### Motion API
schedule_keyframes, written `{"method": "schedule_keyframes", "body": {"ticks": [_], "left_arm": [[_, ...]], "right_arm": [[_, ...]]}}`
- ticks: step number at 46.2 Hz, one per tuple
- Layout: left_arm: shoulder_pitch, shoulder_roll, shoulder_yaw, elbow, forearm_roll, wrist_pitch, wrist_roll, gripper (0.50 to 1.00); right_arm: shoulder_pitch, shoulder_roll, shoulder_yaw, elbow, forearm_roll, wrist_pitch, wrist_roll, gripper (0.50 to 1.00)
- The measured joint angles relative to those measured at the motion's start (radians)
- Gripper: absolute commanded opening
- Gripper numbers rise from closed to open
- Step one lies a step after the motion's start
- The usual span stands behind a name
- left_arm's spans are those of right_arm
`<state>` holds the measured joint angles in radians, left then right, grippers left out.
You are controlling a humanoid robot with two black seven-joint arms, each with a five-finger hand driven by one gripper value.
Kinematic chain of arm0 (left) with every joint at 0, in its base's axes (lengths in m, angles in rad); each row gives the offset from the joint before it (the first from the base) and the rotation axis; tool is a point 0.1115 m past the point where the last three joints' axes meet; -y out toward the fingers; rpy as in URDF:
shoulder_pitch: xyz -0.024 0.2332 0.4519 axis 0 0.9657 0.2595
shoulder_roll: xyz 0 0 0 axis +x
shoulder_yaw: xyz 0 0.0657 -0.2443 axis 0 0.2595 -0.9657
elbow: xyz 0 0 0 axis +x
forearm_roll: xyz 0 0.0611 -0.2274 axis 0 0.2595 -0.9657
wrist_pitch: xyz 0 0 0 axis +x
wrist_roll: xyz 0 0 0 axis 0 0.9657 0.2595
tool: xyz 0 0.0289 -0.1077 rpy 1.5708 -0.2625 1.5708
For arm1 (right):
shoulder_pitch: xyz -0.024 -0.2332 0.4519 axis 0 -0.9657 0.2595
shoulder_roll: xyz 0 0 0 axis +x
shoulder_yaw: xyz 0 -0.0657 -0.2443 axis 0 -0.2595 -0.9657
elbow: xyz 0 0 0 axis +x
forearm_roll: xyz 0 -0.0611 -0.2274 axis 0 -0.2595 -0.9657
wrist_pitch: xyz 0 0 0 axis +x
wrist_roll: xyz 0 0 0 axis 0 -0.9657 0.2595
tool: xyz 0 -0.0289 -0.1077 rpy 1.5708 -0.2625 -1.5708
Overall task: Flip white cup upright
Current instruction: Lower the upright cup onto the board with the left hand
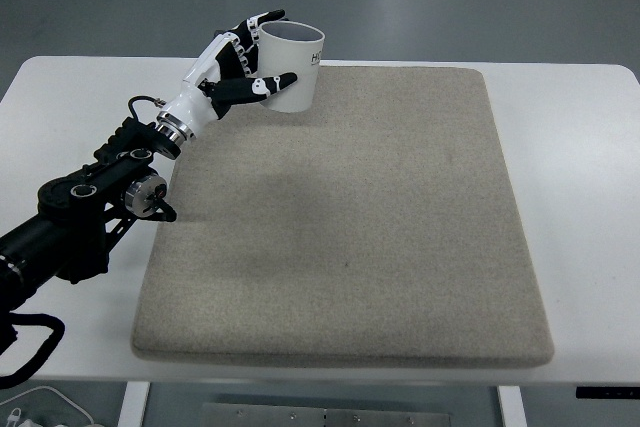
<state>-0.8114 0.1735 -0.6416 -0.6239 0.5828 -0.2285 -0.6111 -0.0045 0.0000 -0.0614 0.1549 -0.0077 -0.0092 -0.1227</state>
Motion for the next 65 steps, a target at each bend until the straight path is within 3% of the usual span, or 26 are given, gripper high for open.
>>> {"method": "schedule_keyframes", "body": {"ticks": [24,65], "left_arm": [[-0.001,-0.004,0.019,0.035,0.091,0.045,0.0,0.5],[0.057,-0.003,0.075,0.033,0.103,0.044,0.0,0.5]], "right_arm": [[0.0,0.0,0.005,0.0,0.0,0.003,0.0,0.93],[0.0,0.0,0.005,0.0,0.0,0.006,0.0,0.93]]}}
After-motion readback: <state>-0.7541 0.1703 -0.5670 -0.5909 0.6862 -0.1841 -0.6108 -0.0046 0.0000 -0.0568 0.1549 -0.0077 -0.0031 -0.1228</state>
